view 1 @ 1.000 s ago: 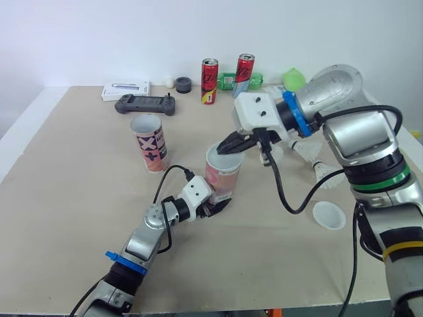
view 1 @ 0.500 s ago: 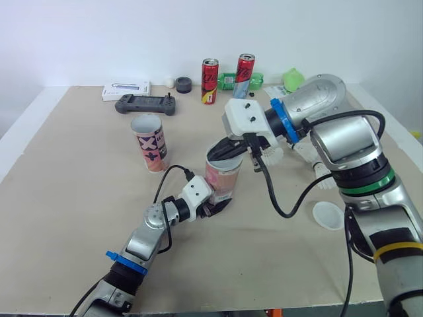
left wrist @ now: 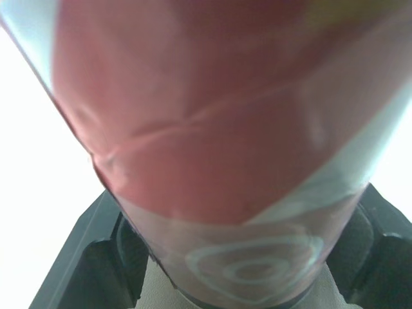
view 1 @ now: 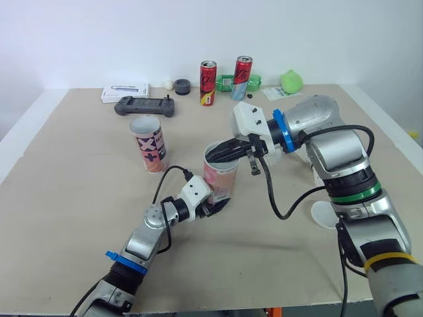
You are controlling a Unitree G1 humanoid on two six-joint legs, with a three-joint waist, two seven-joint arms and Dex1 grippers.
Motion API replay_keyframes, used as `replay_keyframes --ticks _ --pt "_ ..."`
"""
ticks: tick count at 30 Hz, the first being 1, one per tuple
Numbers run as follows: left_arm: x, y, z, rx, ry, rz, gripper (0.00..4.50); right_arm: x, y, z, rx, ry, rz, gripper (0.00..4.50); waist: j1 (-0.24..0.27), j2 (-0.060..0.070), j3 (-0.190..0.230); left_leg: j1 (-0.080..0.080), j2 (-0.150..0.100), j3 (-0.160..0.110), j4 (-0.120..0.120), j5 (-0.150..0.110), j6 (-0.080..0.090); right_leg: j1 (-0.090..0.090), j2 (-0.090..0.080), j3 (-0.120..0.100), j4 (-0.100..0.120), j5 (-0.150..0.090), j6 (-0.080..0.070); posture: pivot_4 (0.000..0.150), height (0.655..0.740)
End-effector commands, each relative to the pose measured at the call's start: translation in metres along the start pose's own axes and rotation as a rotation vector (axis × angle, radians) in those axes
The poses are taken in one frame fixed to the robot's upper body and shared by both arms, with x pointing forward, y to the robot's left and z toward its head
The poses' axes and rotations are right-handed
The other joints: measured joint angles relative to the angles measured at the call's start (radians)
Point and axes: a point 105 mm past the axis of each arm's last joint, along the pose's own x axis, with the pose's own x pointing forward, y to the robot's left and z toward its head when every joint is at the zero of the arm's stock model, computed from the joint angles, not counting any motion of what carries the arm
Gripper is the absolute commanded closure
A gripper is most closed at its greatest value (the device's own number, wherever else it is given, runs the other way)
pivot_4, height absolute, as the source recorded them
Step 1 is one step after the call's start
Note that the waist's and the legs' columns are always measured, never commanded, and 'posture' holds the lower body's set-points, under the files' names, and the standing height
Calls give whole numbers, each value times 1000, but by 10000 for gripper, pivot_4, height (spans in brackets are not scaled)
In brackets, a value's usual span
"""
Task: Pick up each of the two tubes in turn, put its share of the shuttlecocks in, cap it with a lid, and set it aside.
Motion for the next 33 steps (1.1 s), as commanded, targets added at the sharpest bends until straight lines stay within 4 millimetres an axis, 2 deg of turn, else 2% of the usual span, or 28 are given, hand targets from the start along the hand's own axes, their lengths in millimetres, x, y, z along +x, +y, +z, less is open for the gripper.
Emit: replay_keyframes --ticks 1,5,12,16,25,28,33 --pt "5 -5 9 21 -28 -25 13011 18 14 -23 114 3 84 44204 0 1 -1 0 0 0 0 0 0 0 0 0 0 0 0 1500 7400" --pt "5 -5 9 20 -29 -27 13011 23 18 -32 168 -18 94 44204 -1 1 -5 1 0 0 0 0 0 1 0 0 0 -1 -1 1500 7400" --pt "5 -5 9 18 -30 -27 13011 33 25 -38 265 -99 131 44204 -2 0 -13 2 0 0 -1 0 0 2 1 0 0 -1 -2 1500 7400" --pt "5 -6 9 19 -31 -28 13011 42 29 -50 307 -84 141 44204 -2 0 -16 3 1 0 -1 0 0 2 1 0 0 -1 -2 1500 7400" --pt "6 -8 10 15 -33 -28 13011 58 39 -61 355 -76 186 44204 -4 2 -24 11 2 0 -4 -2 -1 6 2 1 0 -3 -5 1500 7400" --pt "6 -8 10 15 -33 -27 13011 54 33 -52 310 -81 165 44204 -4 3 -25 19 2 0 -4 -5 -2 13 3 2 0 -6 -7 1500 7400" --pt "6 -7 9 12 -32 -25 13011 30 15 -25 175 -67 118 44204 -4 3 -24 19 2 0 -4 -6 -2 13 3 2 0 -6 -6 1500 7400"
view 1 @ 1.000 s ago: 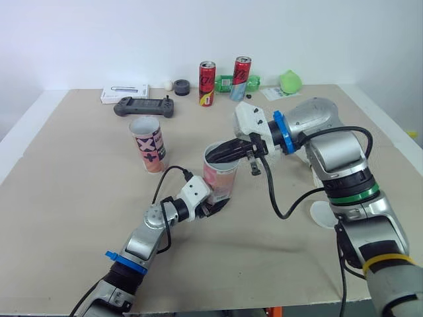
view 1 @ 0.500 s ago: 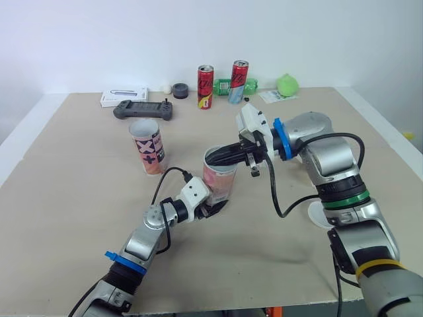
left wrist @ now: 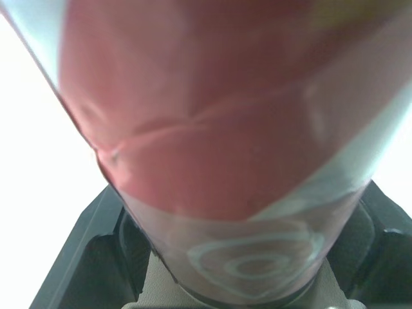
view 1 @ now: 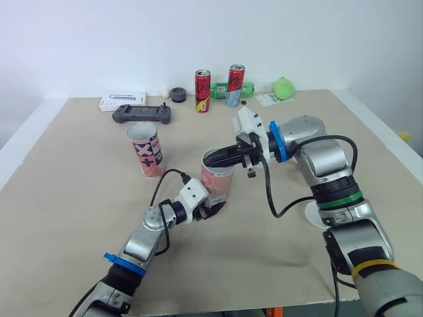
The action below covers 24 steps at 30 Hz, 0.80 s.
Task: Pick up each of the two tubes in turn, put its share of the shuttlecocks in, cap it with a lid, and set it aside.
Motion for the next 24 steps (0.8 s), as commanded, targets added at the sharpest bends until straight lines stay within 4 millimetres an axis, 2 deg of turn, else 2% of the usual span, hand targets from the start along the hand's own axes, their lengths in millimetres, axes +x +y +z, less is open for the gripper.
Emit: replay_keyframes --ticks 1,5,6,7,8,9,11,13,15,16,17,18,24 --pt "8 -9 22 34 -79 -35 13011 12 12 -3 -22 95 91 44204 1 0 1 -1 0 0 0 0 0 -1 0 0 0 0 0 1500 7400" --pt "10 -10 22 33 -80 -41 13011 -6 5 39 -159 79 49 32136 3 -1 4 -5 0 0 0 0 -1 -4 0 1 0 -1 1 1500 7400" --pt "10 -10 22 33 -81 -42 13011 -10 4 46 -184 84 41 28252 4 -1 4 -8 -1 0 0 0 -1 -7 0 1 0 -1 1 1500 7400" --pt "10 -10 22 33 -82 -42 13011 -14 2 52 -210 93 29 22459 4 -1 5 -17 -1 0 1 0 0 -15 0 1 0 1 3 1500 7400" --pt "10 -10 22 33 -82 -43 13011 -19 1 57 -226 101 21 20382 4 -1 5 -18 -1 0 1 0 0 -16 0 1 0 1 3 1500 7400" --pt "10 -10 22 33 -83 -43 13011 -22 0 60 -234 108 17 15218 4 -1 8 -20 -1 0 2 0 0 -17 0 1 0 3 7 1500 7400" --pt "10 -10 22 34 -84 -42 13011 -28 -2 65 -248 130 7 13429 4 -1 9 -22 -1 0 1 0 0 -19 0 1 0 3 8 1500 7400" --pt "10 -10 22 34 -84 -42 13011 -33 -3 68 -257 150 0 18891 4 -2 10 -23 -1 -1 1 -2 1 -19 0 1 0 1 8 1500 7400" --pt "10 -10 22 34 -84 -42 13011 -36 -4 66 -257 178 -2 30054 5 -3 10 -23 -1 -2 1 -3 2 -18 0 0 0 -1 7 1500 7400" --pt "10 -10 22 35 -85 -41 13011 -37 -5 64 -252 195 -2 33913 5 -3 11 -23 -1 -2 1 -4 3 -18 0 0 0 -1 7 1500 7400" --pt "10 -10 22 34 -85 -40 13011 -38 -5 61 -245 211 0 40313 5 -3 11 -23 -1 -2 1 -4 3 -18 0 0 0 -1 8 1500 7400" --pt "10 -10 22 34 -85 -39 13011 -39 -5 57 -240 227 0 44321 5 -3 11 -23 -1 -2 1 -4 3 -18 0 0 0 -1 8 1500 7400" --pt "11 -10 22 34 -86 -38 13011 -37 -2 25 -186 343 30 44321 5 -3 11 -22 -1 -2 1 -4 3 -18 0 0 0 -1 8 1500 7400"
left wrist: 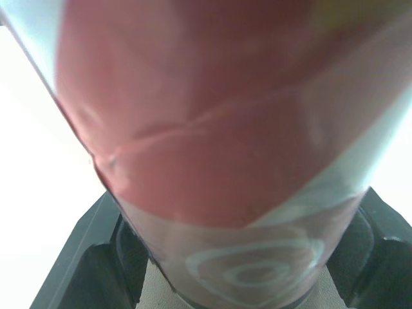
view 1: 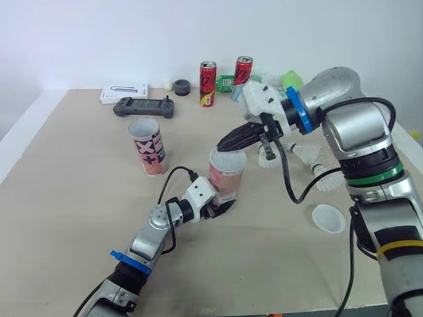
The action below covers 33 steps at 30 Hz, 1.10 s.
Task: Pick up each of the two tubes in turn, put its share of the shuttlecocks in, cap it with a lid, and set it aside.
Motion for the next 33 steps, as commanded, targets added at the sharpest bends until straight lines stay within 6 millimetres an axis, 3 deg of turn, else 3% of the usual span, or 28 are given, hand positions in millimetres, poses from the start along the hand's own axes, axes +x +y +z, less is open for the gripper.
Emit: replay_keyframes --ticks 1,9,15,18,22,23,24,26,28,30,33 --pt "2 -2 7 21 -22 -10 13011 2 6 -12 0 67 32 44321 0 0 0 0 0 0 0 0 0 0 0 0 0 0 0 1500 7400" --pt "2 -3 7 22 -22 -12 13011 28 27 -47 85 120 133 44321 0 1 -1 4 0 0 0 0 0 4 0 0 0 -1 0 1500 7400" --pt "2 -2 7 22 -21 -9 13011 36 31 -53 112 110 152 44321 -1 1 -3 8 0 0 0 -1 0 7 0 0 0 -1 -2 1500 7400" --pt "2 -3 7 21 -20 -15 13011 29 21 -37 113 3 96 44321 -1 1 -4 8 0 0 0 -1 0 8 0 0 0 -2 -2 1500 7400" --pt "0 -5 10 3 -33 -43 13011 -5 3 -5 124 -219 -59 44321 -1 -1 -2 8 0 0 0 -1 1 7 0 0 0 -1 -2 1500 7400" --pt "-1 -5 11 2 -38 -47 9609 -12 2 0 140 -262 -86 44815 -1 0 -1 6 0 0 0 -1 1 6 0 0 0 -1 -1 1500 7400" --pt "-2 -5 13 0 -46 -58 4858 -20 5 2 161 -300 -105 39964 0 0 0 3 0 0 0 -1 1 4 0 0 0 0 0 1500 7400" --pt "-6 -6 16 5 -55 -88 0 -35 10 1 214 -358 -146 35867 2 -1 0 0 0 -1 0 -1 1 1 0 0 0 0 -1 1500 7400" --pt "-10 -5 18 11 -55 -111 0 -44 15 0 260 -403 -185 27309 4 -1 1 -2 0 -4 0 -1 1 1 0 -3 0 0 -4 1500 7400" --pt "-15 -4 20 16 -53 -130 0 -51 19 1 303 -452 -225 15892 4 -1 1 -2 0 -4 0 -3 2 1 0 -3 0 0 -6 1500 7400" --pt "-33 4 22 23 -31 -163 0 -60 38 -18 412 -470 -306 2413 3 -2 1 -2 0 -5 0 -3 2 1 1 -4 0 -1 -6 1500 7400"
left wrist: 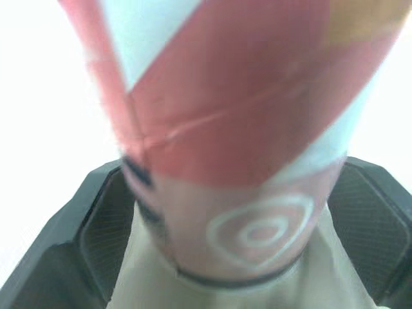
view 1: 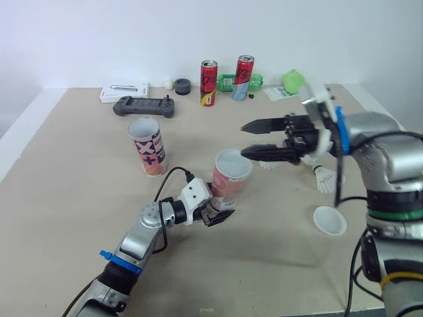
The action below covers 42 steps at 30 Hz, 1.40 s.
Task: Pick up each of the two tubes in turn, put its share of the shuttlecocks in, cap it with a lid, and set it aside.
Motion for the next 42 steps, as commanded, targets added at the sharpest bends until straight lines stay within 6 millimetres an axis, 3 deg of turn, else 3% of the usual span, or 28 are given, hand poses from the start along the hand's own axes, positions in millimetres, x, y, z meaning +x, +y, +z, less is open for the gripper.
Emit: replay_keyframes --ticks 1,3,8,11,14,18,25,35,42 --pt "-20 6 17 25 -39 -22 0 -17 11 0 25 -44 -83 449 -1 -1 1 0 0 0 0 0 0 0 0 0 0 0 0 1500 7400" --pt "-35 10 17 10 -27 -16 0 -18 19 -10 75 -66 -111 449 -6 0 2 1 0 0 0 0 0 0 0 0 0 -2 4 1500 7400" --pt "-69 25 16 -30 9 -1 0 -17 29 -57 154 -59 -252 449 -5 -4 4 3 3 -1 1 0 0 2 3 -1 1 -1 2 1500 7400" --pt "-70 25 24 -57 -9 -33 0 -4 37 -88 150 20 -267 449 -5 -1 6 3 2 1 3 1 0 2 2 2 1 0 3 1500 7400" --pt "-66 21 30 -76 -14 -92 0 11 45 -125 136 100 -275 449 -5 -8 7 3 2 1 4 1 0 2 3 1 0 0 1 1500 7400" --pt "-56 13 33 -95 -17 -157 0 25 47 -147 145 91 -301 449 -5 -8 7 2 2 2 4 2 -1 2 3 3 1 1 1 1500 7400" --pt "-40 8 33 -99 -17 -199 0 47 38 -157 131 63 -321 449 -5 -8 7 2 3 1 4 2 -1 1 4 3 1 2 4 1500 7400" --pt "-35 3 26 -96 10 -217 0 69 31 -149 119 26 -284 449 -5 -8 7 3 4 1 4 2 -1 2 5 2 1 3 3 1500 7400" --pt "-40 8 20 -82 36 -170 0 67 35 -152 90 86 -250 449 -5 -8 7 3 4 1 4 2 -1 2 5 3 1 3 3 1500 7400"
